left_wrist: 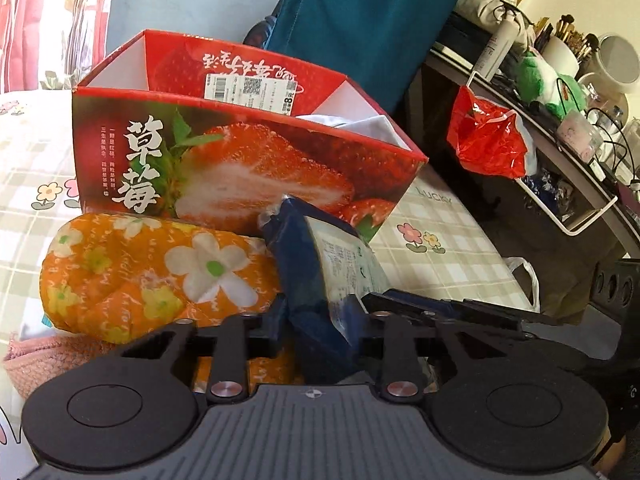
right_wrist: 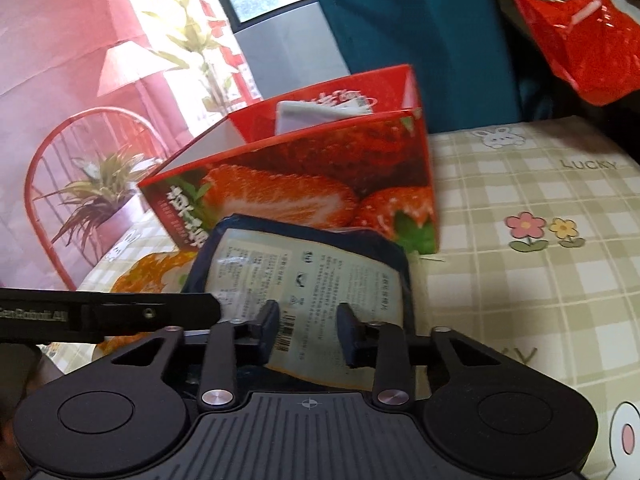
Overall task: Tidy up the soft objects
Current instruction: 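Move the right gripper to the dark blue packet while the left gripper follows, then close the right gripper on the blue packet while the left gripper grips it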
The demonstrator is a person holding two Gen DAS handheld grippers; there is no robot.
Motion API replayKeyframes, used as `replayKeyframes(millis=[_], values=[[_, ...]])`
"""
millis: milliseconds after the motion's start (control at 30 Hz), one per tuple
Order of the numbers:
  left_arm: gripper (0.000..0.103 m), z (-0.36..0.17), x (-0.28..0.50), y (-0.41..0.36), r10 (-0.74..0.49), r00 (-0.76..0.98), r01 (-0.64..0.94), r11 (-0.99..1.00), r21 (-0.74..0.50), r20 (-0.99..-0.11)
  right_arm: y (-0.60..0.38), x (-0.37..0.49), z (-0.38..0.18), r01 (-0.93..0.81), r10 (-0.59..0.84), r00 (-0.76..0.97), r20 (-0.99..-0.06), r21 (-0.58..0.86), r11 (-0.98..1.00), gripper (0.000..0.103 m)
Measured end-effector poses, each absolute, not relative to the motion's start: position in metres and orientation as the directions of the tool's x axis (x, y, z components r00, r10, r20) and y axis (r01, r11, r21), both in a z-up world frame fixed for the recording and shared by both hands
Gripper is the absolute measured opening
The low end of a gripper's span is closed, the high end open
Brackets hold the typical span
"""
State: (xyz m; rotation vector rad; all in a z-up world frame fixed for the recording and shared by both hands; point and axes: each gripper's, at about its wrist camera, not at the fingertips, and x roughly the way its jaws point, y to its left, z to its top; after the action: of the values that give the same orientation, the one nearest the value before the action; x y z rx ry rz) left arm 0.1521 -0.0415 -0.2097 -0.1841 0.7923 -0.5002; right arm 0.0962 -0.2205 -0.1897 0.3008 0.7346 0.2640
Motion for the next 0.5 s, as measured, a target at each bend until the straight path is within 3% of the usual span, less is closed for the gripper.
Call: replayKeyframes(millis=[33, 133, 500], values=[[0.019, -0.209, 0.151, -0.041, -0.497, 0.599, 0.363, 0.867, -0.340, -0.628, -0.220, 0.096, -0.190, -0.130, 0.337, 0.711, -0.617, 0.355, 0.926, 0.028], [0.015, -0.205, 0.146, -0.039, -0.505, 0.617, 0.370, 0.863, -0.343, -0.604, -0.222, 0.096, -0.189, -0.117, 0.338, 0.713, -0.614, 0.372, 0.921, 0.029], [0.014, -0.188, 0.126, 0.002, -0.455, 0.681, 0.307, 0.889, -0.340, -0.574, -0.224, 0.093, -0.178, -0.128, 0.367, 0.728, -0.579, 0.412, 0.902, 0.044]])
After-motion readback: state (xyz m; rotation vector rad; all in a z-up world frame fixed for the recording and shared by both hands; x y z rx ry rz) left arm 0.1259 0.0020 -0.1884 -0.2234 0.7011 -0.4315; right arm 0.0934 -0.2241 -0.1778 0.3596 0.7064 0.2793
